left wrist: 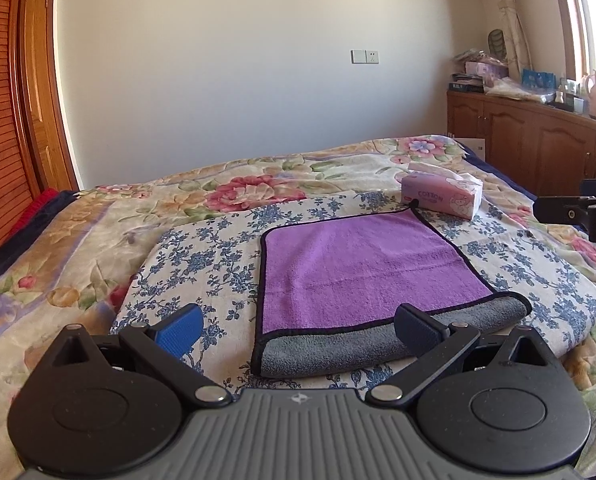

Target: Fold towel

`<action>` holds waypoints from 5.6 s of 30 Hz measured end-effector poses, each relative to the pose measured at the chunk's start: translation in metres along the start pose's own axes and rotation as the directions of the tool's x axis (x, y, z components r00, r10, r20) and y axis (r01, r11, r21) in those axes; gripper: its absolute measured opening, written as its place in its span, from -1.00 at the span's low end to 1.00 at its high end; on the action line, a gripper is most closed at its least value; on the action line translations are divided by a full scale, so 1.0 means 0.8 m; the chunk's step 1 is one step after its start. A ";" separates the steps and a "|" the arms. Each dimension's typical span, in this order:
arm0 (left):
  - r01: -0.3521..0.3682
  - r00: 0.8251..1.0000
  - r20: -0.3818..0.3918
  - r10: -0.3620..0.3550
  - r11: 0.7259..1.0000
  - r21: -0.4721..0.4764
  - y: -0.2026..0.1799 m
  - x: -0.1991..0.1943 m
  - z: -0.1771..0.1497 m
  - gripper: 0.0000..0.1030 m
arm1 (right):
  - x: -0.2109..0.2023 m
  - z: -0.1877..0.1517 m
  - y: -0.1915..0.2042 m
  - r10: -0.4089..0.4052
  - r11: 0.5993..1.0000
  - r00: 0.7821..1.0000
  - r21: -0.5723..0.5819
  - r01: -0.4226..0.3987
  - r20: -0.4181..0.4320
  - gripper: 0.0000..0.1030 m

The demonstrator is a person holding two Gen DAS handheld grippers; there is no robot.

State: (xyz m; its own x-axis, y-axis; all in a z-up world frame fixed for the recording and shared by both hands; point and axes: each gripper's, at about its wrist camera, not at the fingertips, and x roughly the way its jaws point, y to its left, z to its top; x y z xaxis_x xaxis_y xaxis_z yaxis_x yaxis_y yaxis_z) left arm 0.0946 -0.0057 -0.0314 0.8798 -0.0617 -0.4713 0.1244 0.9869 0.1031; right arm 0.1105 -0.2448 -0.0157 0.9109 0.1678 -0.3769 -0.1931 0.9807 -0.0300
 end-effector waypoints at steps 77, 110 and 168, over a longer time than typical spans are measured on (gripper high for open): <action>0.145 0.930 -0.327 -0.168 0.985 -0.094 0.067 0.151 -0.021 -0.74 | 0.114 -0.053 -0.028 0.134 0.990 0.872 0.111 -0.092 -0.470 -0.35; 0.164 0.961 -0.207 -0.182 0.981 -0.101 0.064 0.130 0.000 -0.88 | 0.100 -0.029 -0.034 0.104 0.994 0.942 0.074 -0.085 -0.319 -0.92; 0.160 0.983 -0.076 -0.169 0.981 -0.106 0.075 0.189 0.058 -0.89 | 0.172 0.019 -0.045 0.146 0.989 0.973 -0.001 -0.149 -0.180 -0.92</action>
State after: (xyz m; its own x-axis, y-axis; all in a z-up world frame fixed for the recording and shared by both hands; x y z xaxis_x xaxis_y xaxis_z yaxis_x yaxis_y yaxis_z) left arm 0.2563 0.0376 -0.0554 0.8086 -0.2158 -0.5474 0.2147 0.9744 -0.0670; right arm 0.2485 -0.2553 -0.0522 0.7924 0.2890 -0.5372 -0.3270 0.9447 0.0258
